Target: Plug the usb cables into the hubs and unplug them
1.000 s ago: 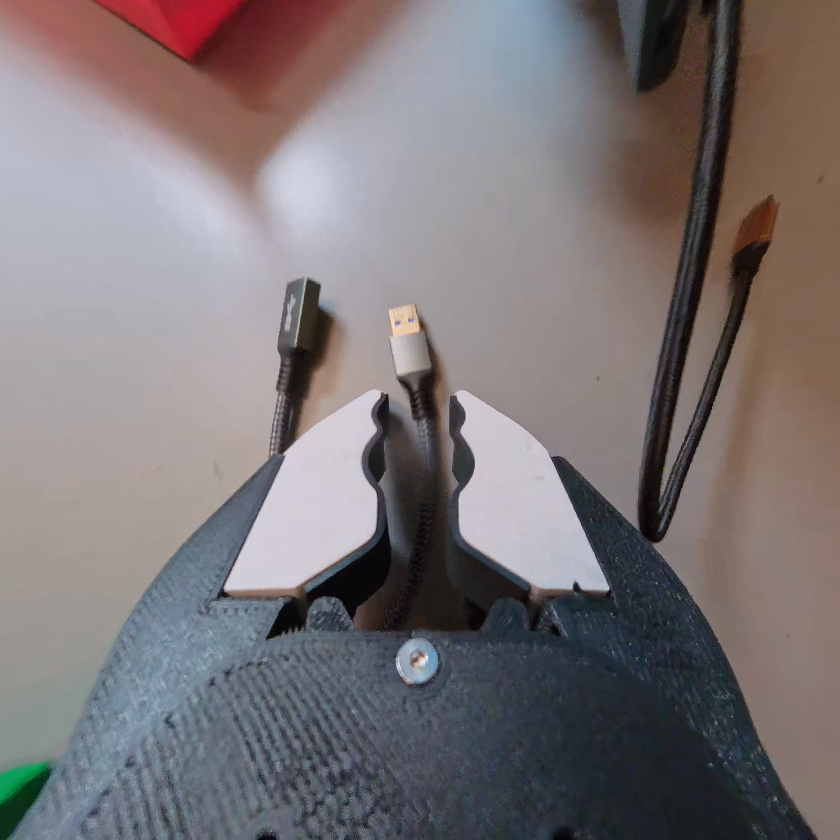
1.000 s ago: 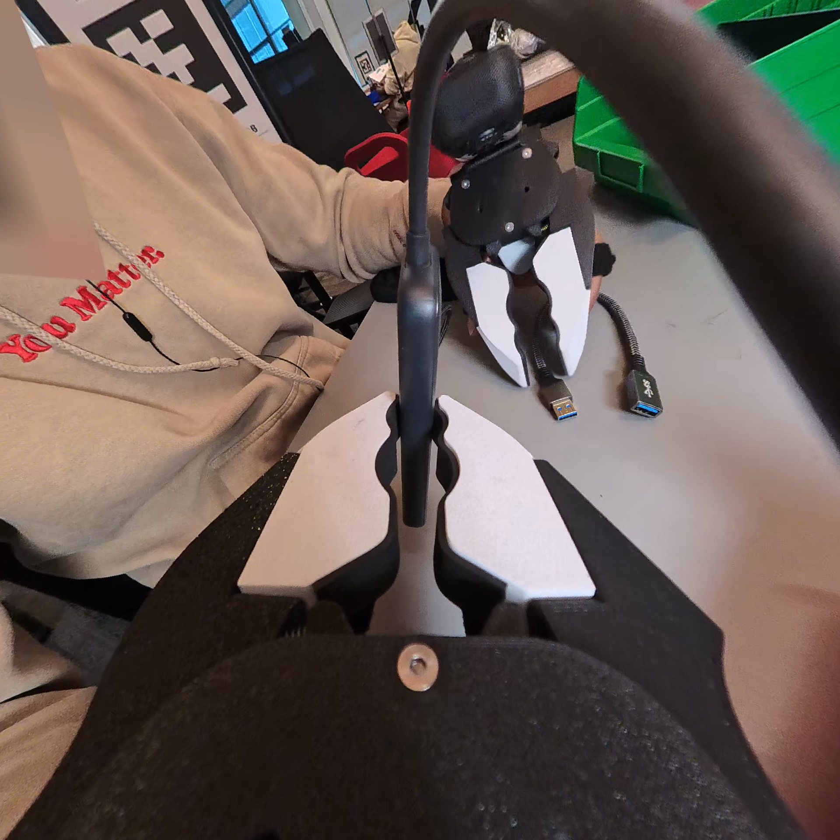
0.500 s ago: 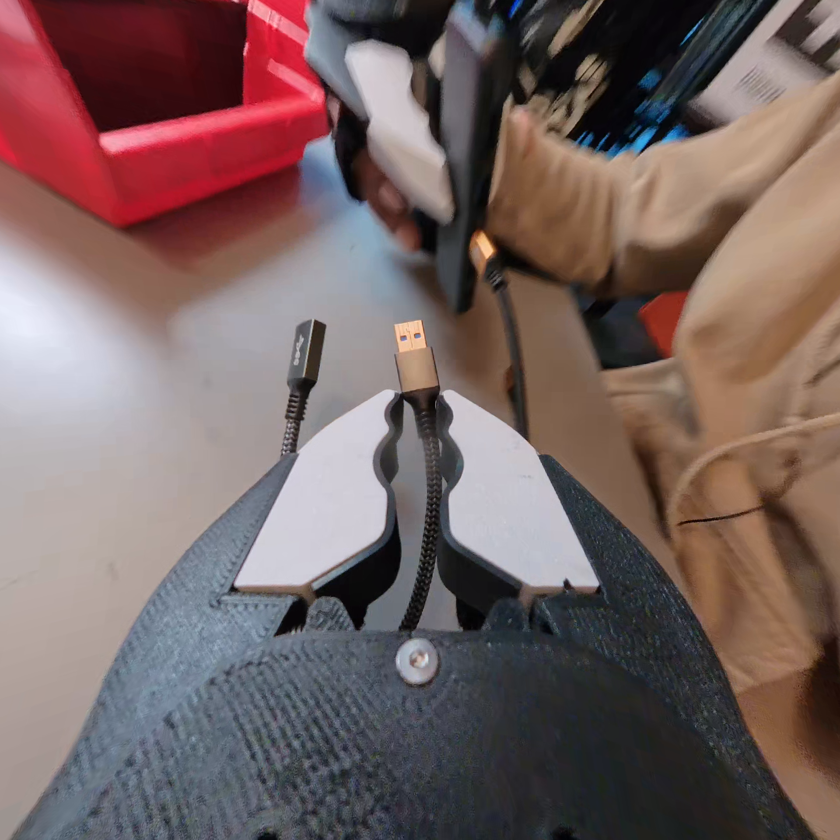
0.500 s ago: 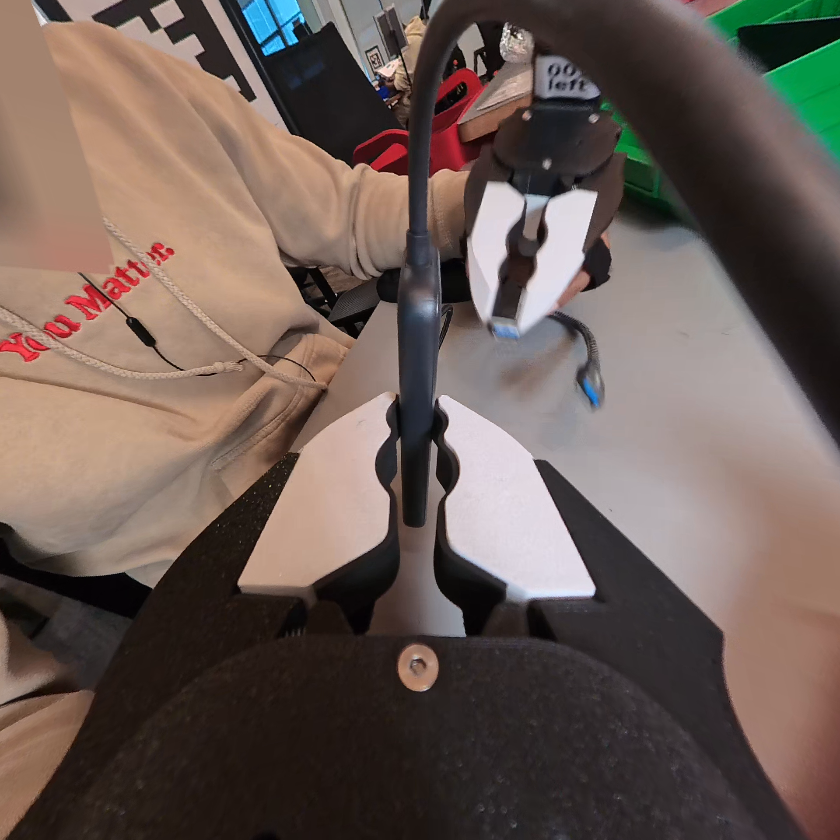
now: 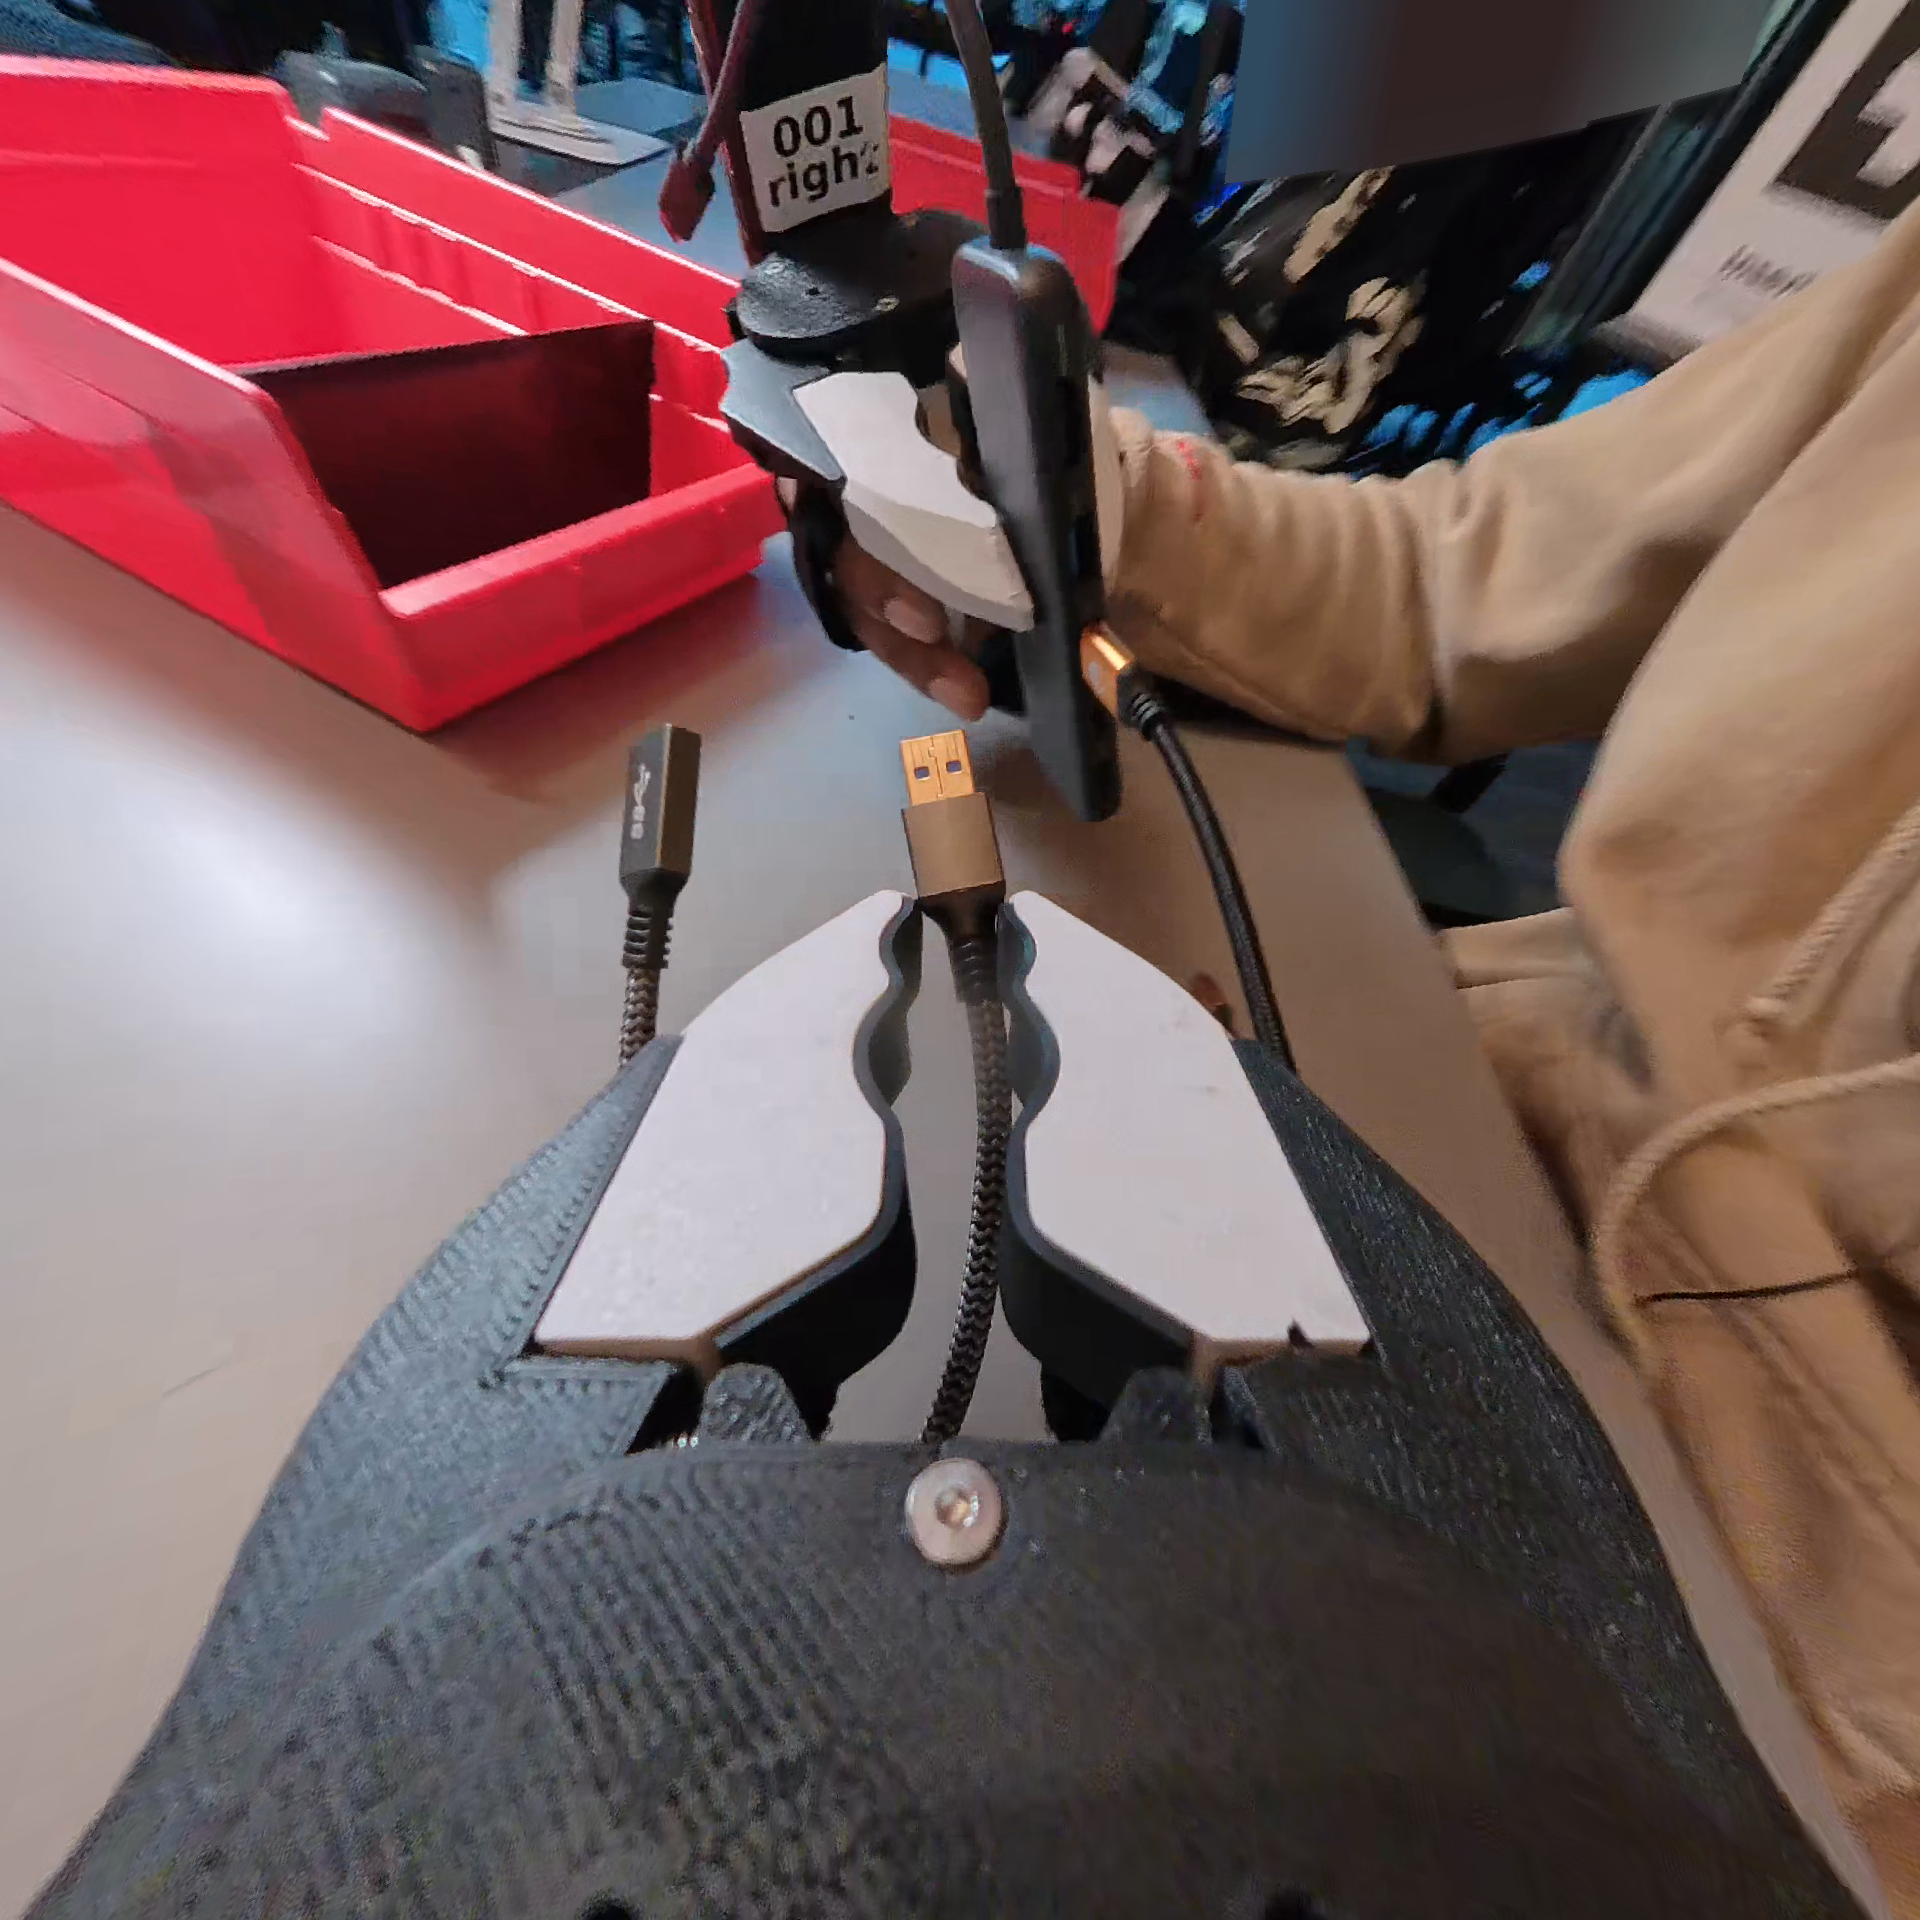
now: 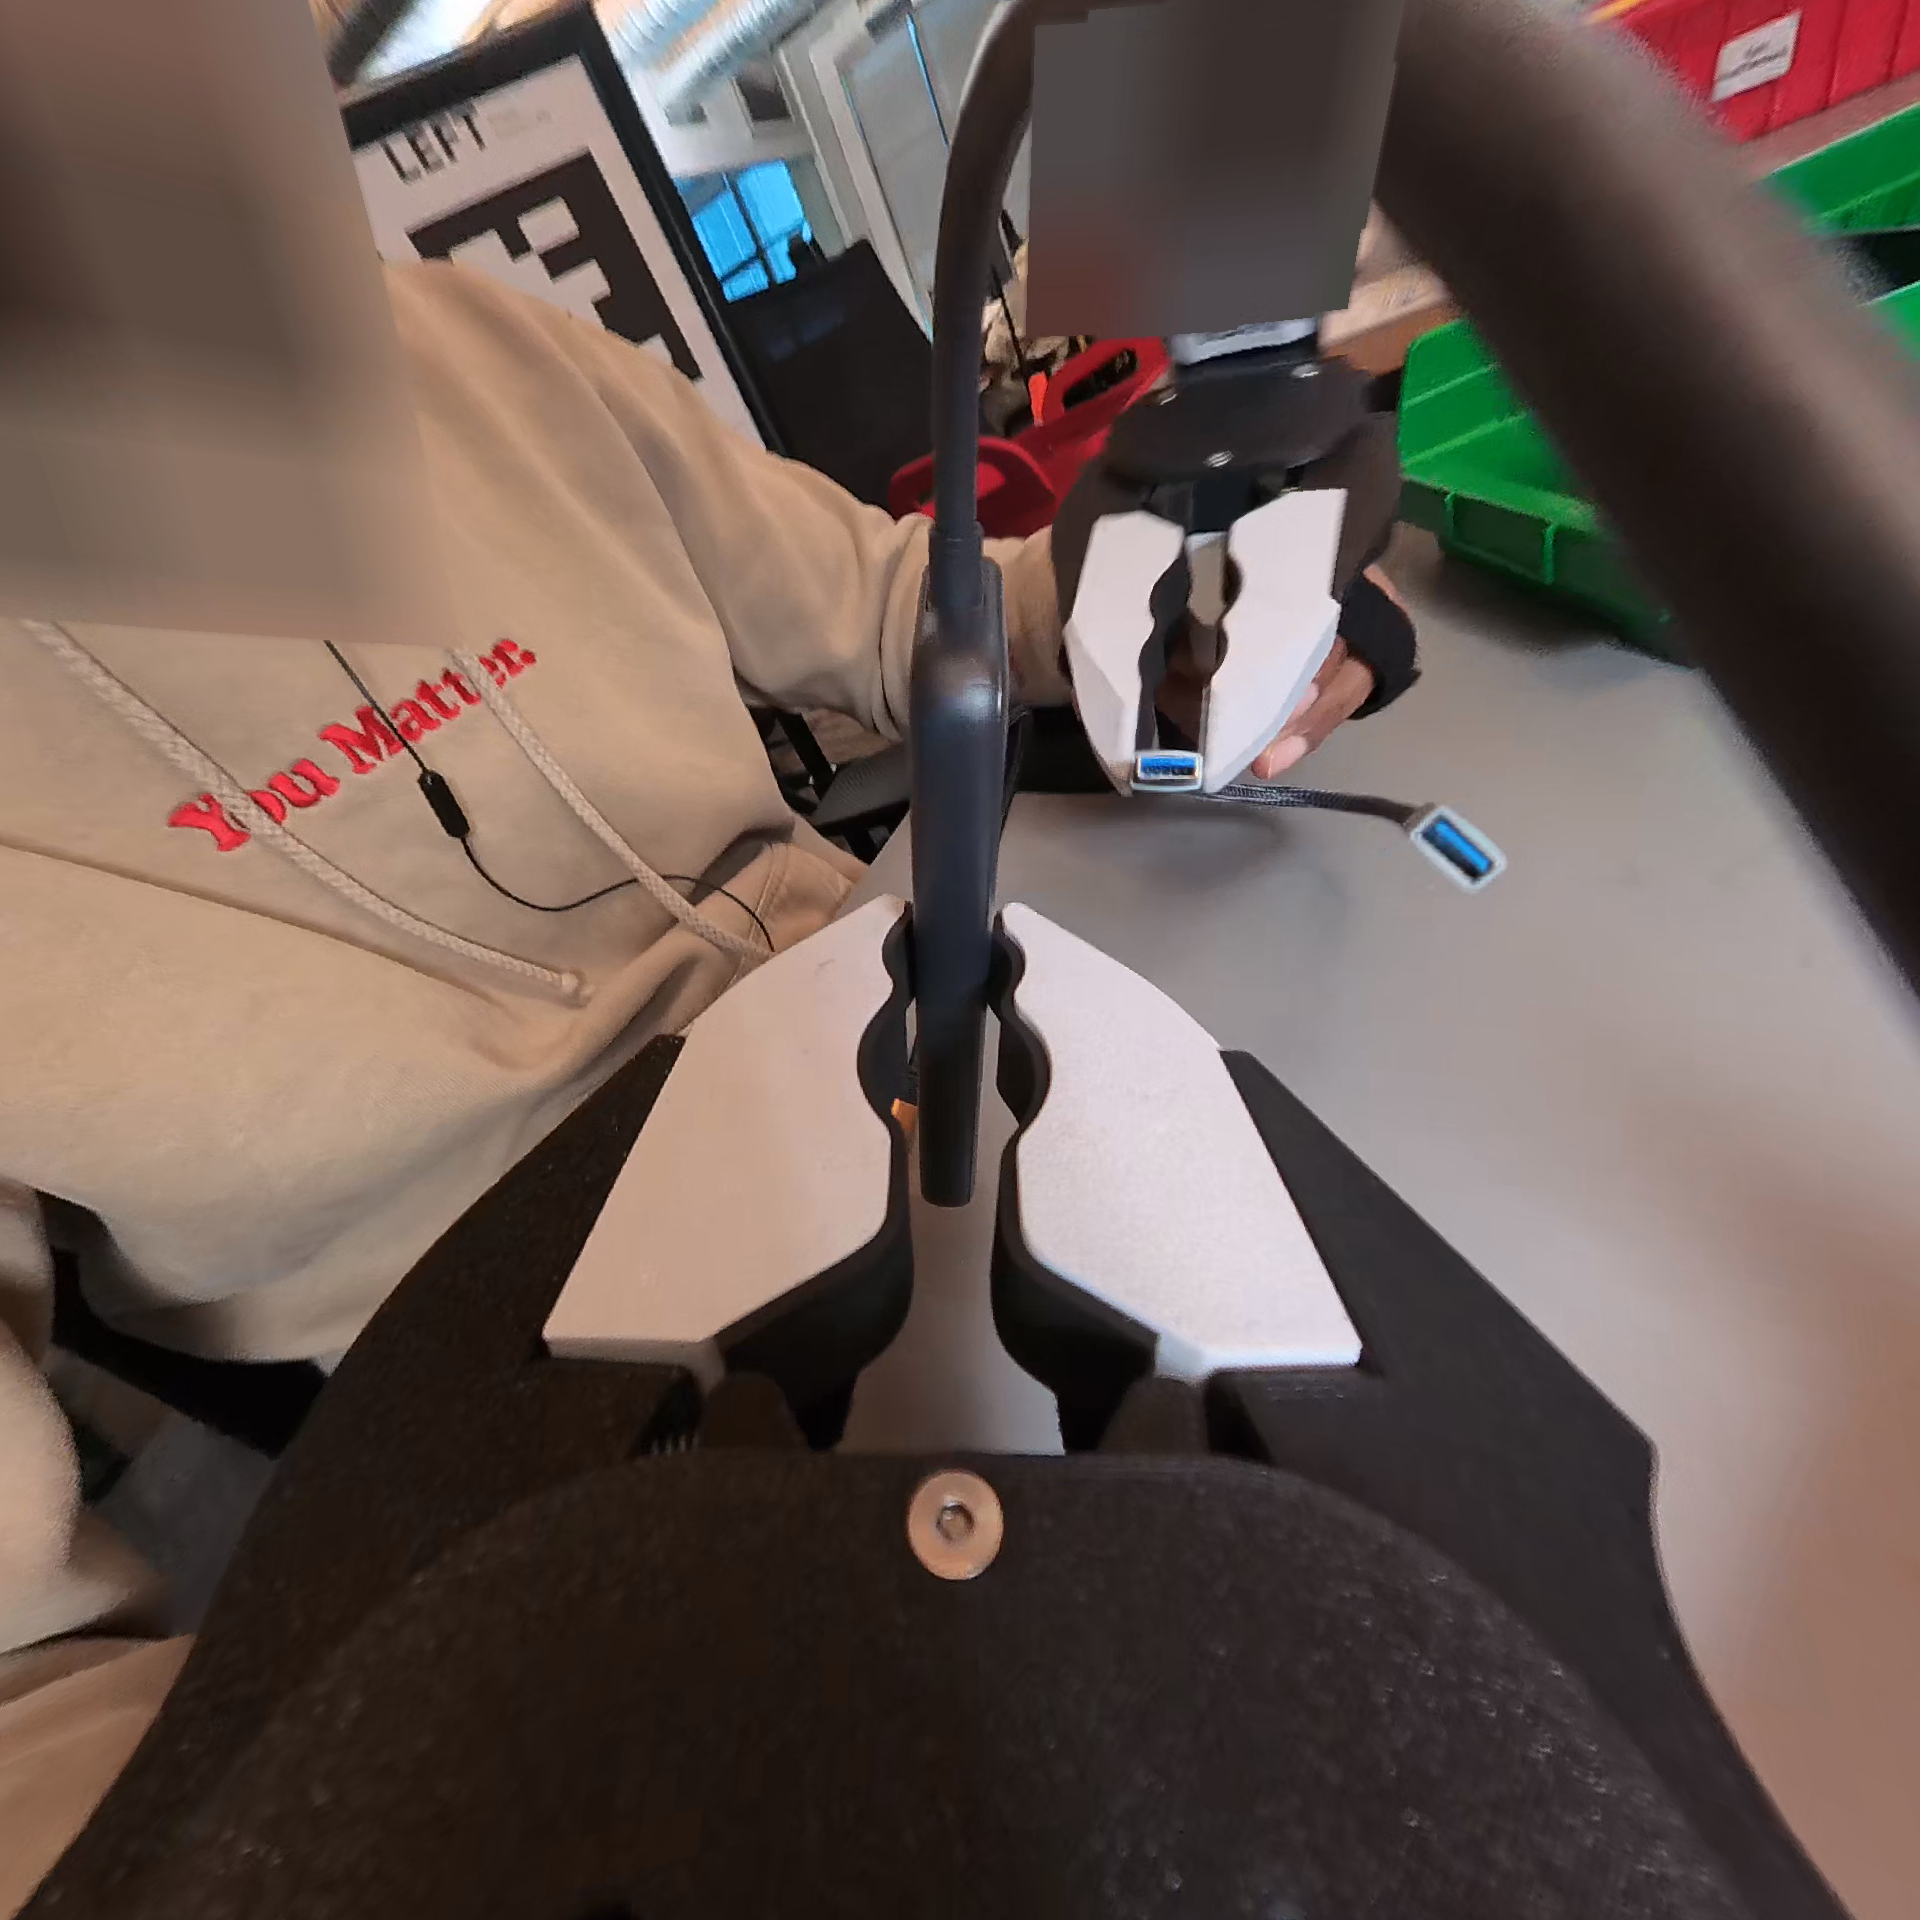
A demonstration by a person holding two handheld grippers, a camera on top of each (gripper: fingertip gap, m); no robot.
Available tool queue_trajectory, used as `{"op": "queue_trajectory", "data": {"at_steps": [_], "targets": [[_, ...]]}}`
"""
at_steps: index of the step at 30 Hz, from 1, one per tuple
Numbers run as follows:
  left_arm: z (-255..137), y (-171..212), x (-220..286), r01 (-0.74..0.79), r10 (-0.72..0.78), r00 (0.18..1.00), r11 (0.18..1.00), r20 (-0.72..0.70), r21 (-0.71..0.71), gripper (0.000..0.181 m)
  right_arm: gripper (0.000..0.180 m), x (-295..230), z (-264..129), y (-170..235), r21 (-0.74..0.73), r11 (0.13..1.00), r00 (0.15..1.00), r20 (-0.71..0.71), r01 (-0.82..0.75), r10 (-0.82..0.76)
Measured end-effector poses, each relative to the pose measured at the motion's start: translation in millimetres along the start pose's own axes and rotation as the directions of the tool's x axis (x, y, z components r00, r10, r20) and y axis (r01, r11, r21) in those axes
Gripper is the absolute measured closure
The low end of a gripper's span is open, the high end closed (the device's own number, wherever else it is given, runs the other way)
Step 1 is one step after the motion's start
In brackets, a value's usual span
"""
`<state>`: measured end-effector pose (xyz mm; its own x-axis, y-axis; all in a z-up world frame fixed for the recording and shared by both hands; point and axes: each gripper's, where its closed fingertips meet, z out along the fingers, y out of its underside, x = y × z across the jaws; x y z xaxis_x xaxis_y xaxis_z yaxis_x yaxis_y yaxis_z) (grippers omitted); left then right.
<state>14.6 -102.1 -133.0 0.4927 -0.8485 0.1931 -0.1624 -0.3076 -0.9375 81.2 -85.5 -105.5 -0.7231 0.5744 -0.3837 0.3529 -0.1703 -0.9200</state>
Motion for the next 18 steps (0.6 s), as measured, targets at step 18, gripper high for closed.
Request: {"op": "queue_trajectory", "data": {"at_steps": [18], "targets": [[-3.5, 42.3, -51.7, -0.272, 0.437, 0.818, 0.866, 0.373, -0.419, 0.167, 0.168, 3.2, -2.2, 3.7, 0.014, 0.998, 0.998, 0.022, -0.059, 0.058]]}}
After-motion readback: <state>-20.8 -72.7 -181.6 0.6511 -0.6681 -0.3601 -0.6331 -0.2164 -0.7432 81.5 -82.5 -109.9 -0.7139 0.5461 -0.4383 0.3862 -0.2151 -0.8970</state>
